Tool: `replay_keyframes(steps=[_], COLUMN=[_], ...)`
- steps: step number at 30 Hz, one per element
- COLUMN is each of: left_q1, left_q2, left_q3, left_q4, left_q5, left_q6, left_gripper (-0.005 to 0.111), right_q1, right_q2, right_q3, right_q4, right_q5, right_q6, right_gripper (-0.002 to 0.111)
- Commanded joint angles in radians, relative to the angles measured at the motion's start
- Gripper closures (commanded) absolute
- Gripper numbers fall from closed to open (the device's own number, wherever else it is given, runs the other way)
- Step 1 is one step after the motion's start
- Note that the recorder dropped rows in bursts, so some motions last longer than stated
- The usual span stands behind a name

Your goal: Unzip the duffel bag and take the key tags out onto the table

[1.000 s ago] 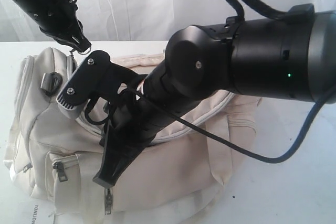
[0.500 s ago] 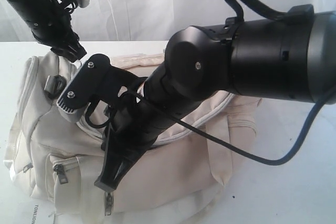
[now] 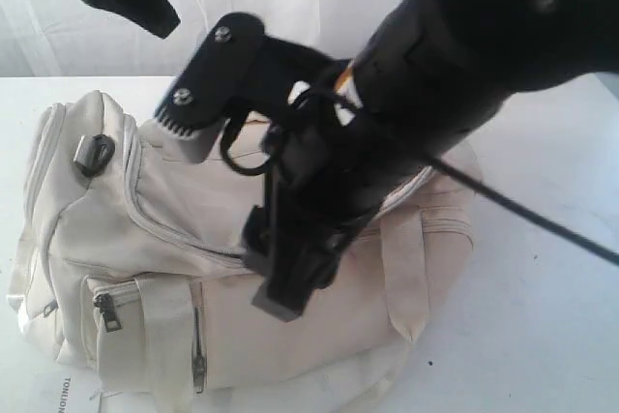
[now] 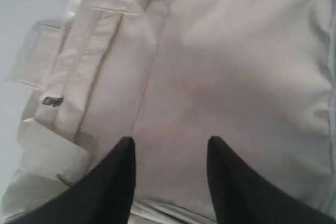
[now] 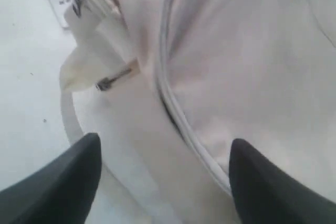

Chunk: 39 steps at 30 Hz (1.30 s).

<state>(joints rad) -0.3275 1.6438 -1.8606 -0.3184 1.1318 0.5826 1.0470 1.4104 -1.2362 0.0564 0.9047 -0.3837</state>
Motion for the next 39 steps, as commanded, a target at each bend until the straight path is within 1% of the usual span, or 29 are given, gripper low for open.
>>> replay_keyframes(steps=[1,2,3,4,5,8,11,15,18,20,29,39], left_q1=[-0.078,-0.111,-0.162,-0.190,-0.233,-0.312,-0.348,-0.352,-0.352,-0.352,-0.352,-0.352], left_q2=[-0.062,-0.082,-0.115,-0.133,-0.159,-0.212,-0.241,-0.250,-0.250,-0.250,-0.260,-0.258], left_q3=[0.158,0.208,0.260,0.284,0.318,0.393,0.459,0.536,0.594,0.626,0.640,0.640], left_q4=[0.014,-0.004,-0.014,-0.010,-0.001,0.061,0.159,0.238,0.240,0.242,0.258,0.267], left_q5=[0.089,0.089,0.089,0.089,0.089,0.089,0.089,0.075,-0.027,-0.105,-0.228,-0.299], left_q6=[0.087,0.089,0.136,0.172,0.215,0.385,0.417,0.417,0.417,0.417,0.417,0.417], left_gripper=[0.058,0.058,0.058,0.058,0.058,0.058,0.058,0.057,0.052,0.051,0.051,0.051], right_q1=[-0.001,-0.001,-0.001,-0.001,-0.001,-0.001,-0.001,-0.001,-0.001,-0.001,-0.001,-0.001], right_q2=[-0.139,-0.168,-0.194,-0.205,-0.216,-0.227,-0.224,-0.211,-0.202,-0.196,-0.196,-0.196], right_q3=[-0.007,-0.007,-0.007,-0.007,-0.007,-0.007,-0.007,-0.007,-0.007,-0.007,-0.007,-0.007], right_q4=[-0.216,-0.237,-0.248,-0.248,-0.248,-0.248,-0.248,-0.248,-0.248,-0.248,-0.248,-0.248], right_q5=[0.138,0.147,0.149,0.149,0.145,0.139,0.133,0.130,0.119,0.119,0.087,0.081], right_q6=[0.188,0.212,0.227,0.229,0.229,0.231,0.231,0.231,0.231,0.231,0.231,0.231], right_gripper=[0.043,0.043,0.043,0.043,0.043,0.043,0.043,0.043,0.043,0.043,0.043,0.043])
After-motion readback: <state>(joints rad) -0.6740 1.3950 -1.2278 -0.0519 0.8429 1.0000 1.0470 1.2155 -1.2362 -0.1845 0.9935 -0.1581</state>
